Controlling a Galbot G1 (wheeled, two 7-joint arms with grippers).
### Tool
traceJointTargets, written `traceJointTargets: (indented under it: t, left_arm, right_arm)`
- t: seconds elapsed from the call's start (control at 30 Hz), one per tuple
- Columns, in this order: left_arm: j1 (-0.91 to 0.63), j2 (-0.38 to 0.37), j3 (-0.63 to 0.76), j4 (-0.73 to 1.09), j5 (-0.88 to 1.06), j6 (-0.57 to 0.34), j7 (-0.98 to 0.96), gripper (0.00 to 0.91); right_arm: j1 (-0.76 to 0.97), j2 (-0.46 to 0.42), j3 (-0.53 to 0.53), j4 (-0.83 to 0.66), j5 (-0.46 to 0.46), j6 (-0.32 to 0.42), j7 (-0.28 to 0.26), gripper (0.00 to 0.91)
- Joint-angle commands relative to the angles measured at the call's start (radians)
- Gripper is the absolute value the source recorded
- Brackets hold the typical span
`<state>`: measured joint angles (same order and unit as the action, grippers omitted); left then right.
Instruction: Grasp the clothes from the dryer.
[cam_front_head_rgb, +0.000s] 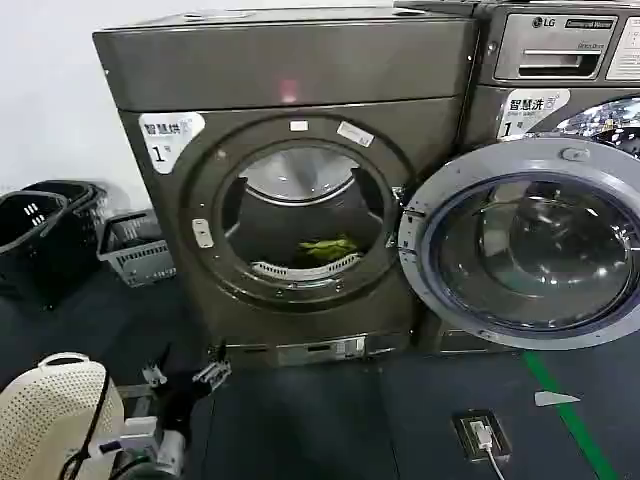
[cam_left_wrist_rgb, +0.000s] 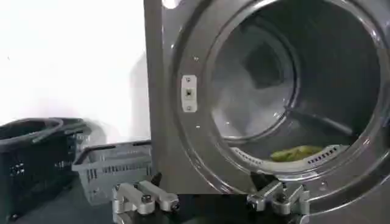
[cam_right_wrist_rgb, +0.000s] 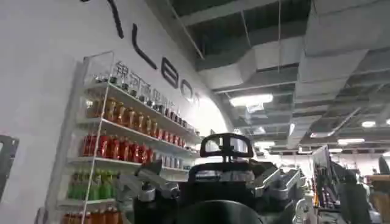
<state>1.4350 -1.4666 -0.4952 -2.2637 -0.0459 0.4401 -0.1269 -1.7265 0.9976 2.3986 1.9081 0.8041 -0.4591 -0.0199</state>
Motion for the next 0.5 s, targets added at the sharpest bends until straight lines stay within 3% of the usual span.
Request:
traceJointTargets:
  t: [0.03, 0.5]
  left_arm:
    - [0.000, -0.002, 0.004, 0.003, 0.021, -0.010, -0.034, 0.907]
    - [0.008, -0.014, 0.003, -0.003, 0.032, -0.013, -0.046, 0.907]
  right_arm:
    - [0.001, 0.002, 0.000, 0.001, 0.034, 0.023, -0.008, 0.907]
    - [0.009, 0.002, -0.007, 0.004, 0.043, 0.038, 0.012, 0.907]
